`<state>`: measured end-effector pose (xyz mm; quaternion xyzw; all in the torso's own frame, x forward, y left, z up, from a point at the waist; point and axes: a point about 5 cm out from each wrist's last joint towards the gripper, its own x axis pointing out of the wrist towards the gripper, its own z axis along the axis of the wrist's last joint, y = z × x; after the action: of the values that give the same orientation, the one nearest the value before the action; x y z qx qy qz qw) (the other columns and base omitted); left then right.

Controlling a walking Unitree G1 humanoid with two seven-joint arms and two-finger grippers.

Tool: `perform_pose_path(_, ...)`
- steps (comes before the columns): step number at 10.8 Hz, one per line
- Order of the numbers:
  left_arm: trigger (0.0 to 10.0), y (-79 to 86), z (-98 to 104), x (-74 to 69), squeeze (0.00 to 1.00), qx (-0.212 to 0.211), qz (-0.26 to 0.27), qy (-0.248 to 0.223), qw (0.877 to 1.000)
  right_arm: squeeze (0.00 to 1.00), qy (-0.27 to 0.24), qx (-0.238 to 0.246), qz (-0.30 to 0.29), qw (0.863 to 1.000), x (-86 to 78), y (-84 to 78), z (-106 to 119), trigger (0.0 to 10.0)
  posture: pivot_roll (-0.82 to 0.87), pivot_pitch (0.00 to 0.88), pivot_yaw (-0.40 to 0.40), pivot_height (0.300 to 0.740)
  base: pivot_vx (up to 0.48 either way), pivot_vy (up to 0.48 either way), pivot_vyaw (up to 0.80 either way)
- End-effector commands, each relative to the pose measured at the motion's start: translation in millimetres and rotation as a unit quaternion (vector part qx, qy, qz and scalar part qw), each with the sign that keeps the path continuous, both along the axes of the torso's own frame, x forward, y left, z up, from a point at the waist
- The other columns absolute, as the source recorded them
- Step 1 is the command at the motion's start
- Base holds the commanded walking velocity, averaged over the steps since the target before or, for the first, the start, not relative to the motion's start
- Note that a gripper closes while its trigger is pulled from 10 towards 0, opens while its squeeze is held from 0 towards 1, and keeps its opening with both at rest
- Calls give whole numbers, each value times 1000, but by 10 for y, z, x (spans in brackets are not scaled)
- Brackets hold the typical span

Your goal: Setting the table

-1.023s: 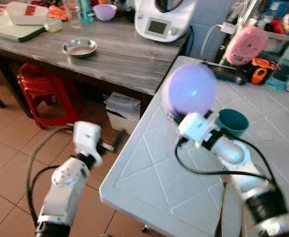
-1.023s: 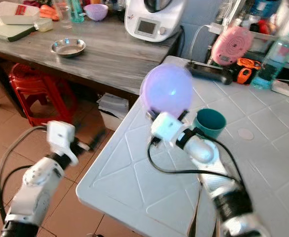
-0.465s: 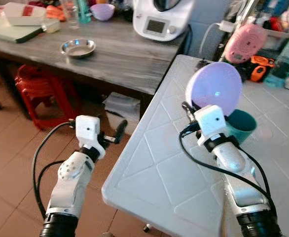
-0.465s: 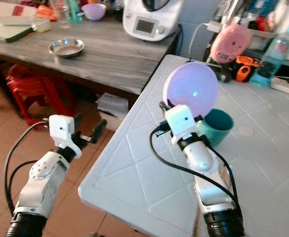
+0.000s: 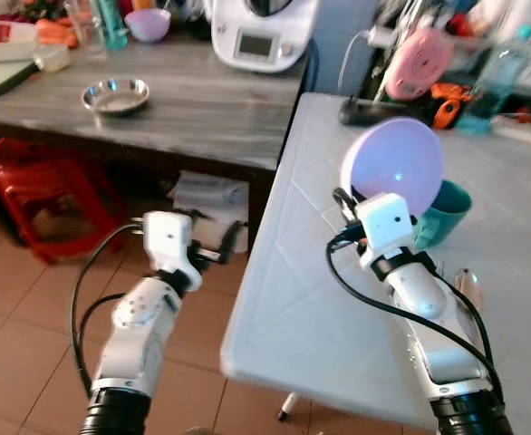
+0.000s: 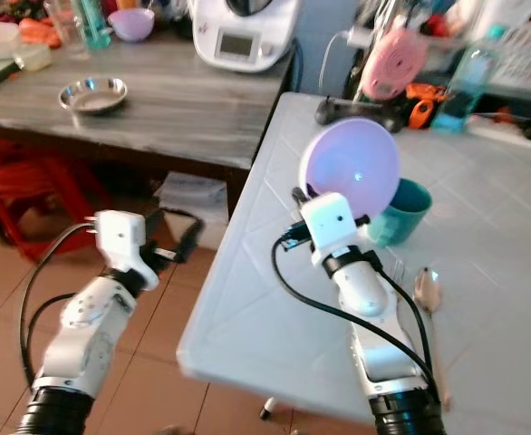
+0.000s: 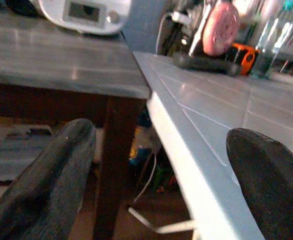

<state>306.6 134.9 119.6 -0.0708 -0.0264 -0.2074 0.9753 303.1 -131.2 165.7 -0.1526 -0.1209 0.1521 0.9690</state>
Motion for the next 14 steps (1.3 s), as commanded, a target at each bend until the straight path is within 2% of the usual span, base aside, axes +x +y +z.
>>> perform_pose_path(1,10000,94,-19,2,0,6,9,4,1000,0,-19,5,14,1000,-12,99,87,10000,60,73,-34,740,0,465,0)
perform_pose_path(14,10000,-17,-35,20,0,11,-6,2,1000,0,-29,10,4,1000,-27,107,97,10000,60,67,-28,740,0,478,0)
